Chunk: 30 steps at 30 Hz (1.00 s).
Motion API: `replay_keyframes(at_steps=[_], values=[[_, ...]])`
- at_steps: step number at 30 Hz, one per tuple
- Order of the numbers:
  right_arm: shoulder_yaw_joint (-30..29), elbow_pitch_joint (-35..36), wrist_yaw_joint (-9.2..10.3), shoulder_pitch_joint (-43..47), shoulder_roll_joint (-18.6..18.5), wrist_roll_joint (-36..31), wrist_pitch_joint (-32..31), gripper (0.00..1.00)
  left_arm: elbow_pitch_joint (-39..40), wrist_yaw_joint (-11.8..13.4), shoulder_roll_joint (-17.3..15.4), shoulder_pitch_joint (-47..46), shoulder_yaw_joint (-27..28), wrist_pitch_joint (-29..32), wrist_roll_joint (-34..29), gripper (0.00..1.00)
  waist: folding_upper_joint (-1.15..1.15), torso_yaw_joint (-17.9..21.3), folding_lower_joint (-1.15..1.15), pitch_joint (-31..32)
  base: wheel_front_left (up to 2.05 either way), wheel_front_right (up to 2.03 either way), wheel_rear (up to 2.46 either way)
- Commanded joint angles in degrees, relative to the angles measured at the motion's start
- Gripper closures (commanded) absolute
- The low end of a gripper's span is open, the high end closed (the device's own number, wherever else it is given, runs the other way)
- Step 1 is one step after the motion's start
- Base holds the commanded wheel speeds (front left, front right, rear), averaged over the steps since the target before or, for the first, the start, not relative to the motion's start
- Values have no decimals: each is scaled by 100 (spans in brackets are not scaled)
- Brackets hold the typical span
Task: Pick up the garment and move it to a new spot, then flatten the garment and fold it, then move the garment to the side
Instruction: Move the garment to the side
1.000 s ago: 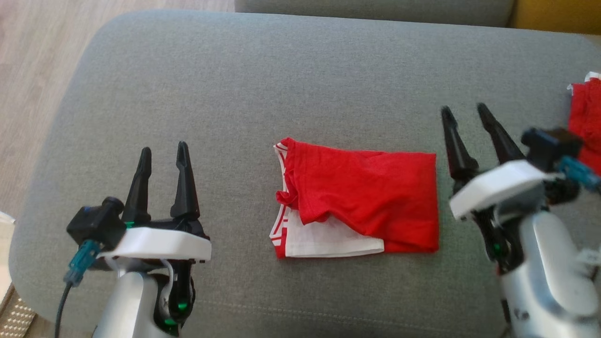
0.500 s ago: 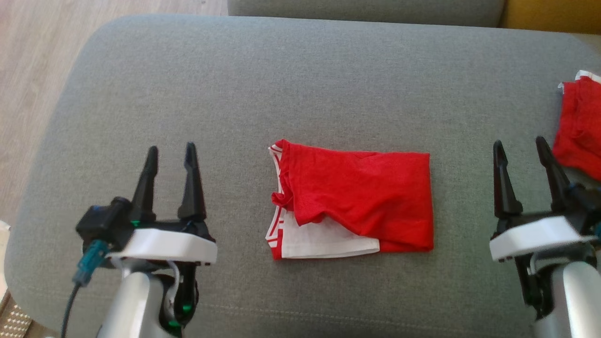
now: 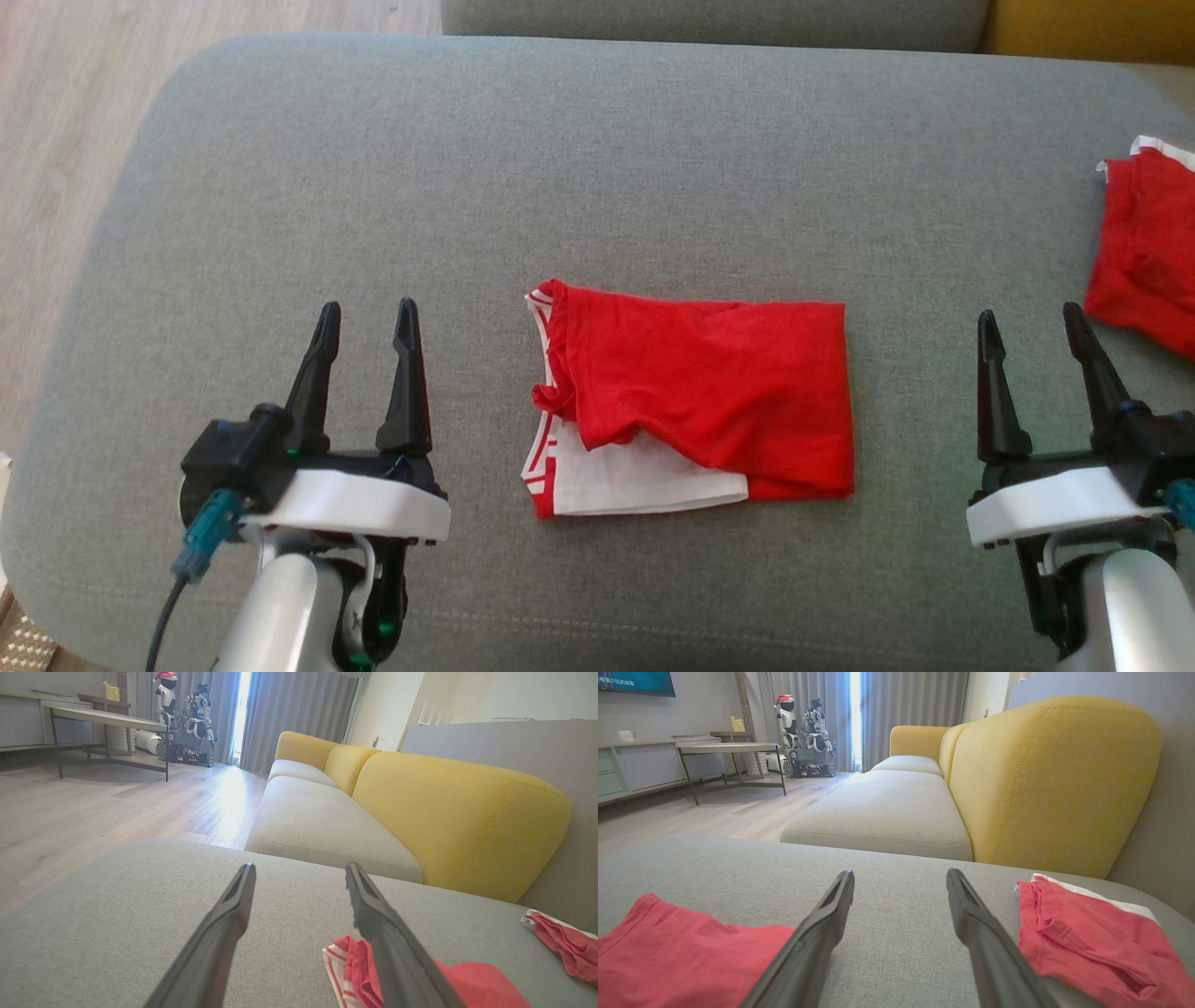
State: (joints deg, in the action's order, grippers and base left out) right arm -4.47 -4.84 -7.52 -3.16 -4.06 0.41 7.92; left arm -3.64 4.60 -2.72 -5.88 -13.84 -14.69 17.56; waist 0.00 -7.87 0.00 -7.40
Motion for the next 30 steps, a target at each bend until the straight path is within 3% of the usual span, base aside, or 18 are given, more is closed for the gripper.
replay_keyframes(at_steps=[1, 11, 20, 30], values=[[99, 154, 3, -106, 18, -57, 63, 0, 225, 33, -16, -134, 208, -30, -22, 0, 0, 1, 0, 8, 0, 0, 0], [53, 53, 3, -95, 69, 15, -93, 0, 262, 17, -16, -166, 233, -30, -8, 0, 0, 6, 0, -73, 0, 0, 0], [591, -701, 3, -322, 108, 777, -679, 0, 208, -20, -16, -246, 175, -30, -7, 0, 0, -52, 0, -317, 0, 0, 0], [1087, -1558, 3, -773, 117, 1532, -847, 0, 166, -42, -16, -340, 124, -30, 1, 0, 0, -216, 0, -487, 0, 0, 0]])
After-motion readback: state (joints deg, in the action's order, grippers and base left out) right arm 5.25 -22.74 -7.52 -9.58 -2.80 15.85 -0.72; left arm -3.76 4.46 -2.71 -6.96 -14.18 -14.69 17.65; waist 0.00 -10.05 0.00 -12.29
